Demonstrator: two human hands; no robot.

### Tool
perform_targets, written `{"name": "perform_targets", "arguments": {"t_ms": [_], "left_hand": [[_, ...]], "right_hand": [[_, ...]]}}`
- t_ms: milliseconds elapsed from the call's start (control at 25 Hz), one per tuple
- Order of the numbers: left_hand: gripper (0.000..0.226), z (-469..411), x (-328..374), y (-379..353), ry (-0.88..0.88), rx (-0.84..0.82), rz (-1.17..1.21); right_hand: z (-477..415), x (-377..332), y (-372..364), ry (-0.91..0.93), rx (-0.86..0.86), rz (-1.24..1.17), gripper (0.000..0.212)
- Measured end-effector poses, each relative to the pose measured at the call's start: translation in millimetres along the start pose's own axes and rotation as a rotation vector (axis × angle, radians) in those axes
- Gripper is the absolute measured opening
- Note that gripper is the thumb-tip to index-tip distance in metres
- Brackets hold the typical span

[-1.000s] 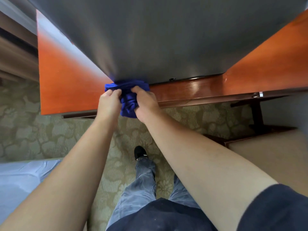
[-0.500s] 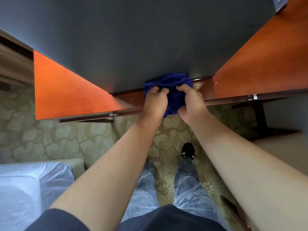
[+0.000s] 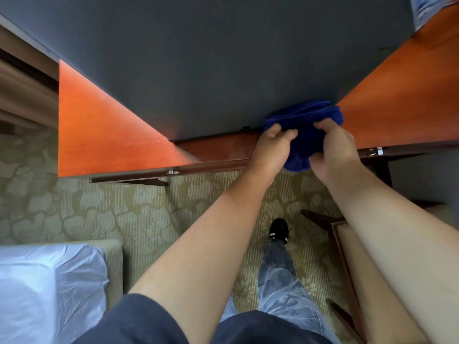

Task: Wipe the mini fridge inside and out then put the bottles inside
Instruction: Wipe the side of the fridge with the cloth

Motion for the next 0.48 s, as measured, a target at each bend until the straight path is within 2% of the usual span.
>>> {"name": "perform_targets", "arguments": {"t_ms": [160, 280, 360, 480], "left_hand": [[0.014, 29.6, 5.8, 63.0, -0.075, 0.072, 0.100], [0.024, 74.8, 38.7, 119.9, -0.137, 0.134, 0.138], [0.025, 107.6, 73.9, 152.6, -0.220, 0.139, 0.123], [0.024, 158.6, 134.2, 170.5, -0.379, 0.120, 0.056]], "right_hand": [[25.8, 29.7, -61.0, -0.001, -0.096, 0.021, 0.013], [65.3, 45.7, -120.0, 0.049, -0.206, 0.081, 0.004], [99.4, 39.0, -155.1, 0.094, -0.227, 0.106, 0.005], [152.6, 5.1, -191.2, 0.267, -0.169, 0.175, 0.026]]}}
Point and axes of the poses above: each hand's wrist, its own z-axis away from the middle knuckle, its own y-axis out of the back of the hand, x = y × z, the point moved 6 cm from there along -z, towards the middle knuckle, and after that the axes turned 7 degrees about -x, right-handed, at the moved point
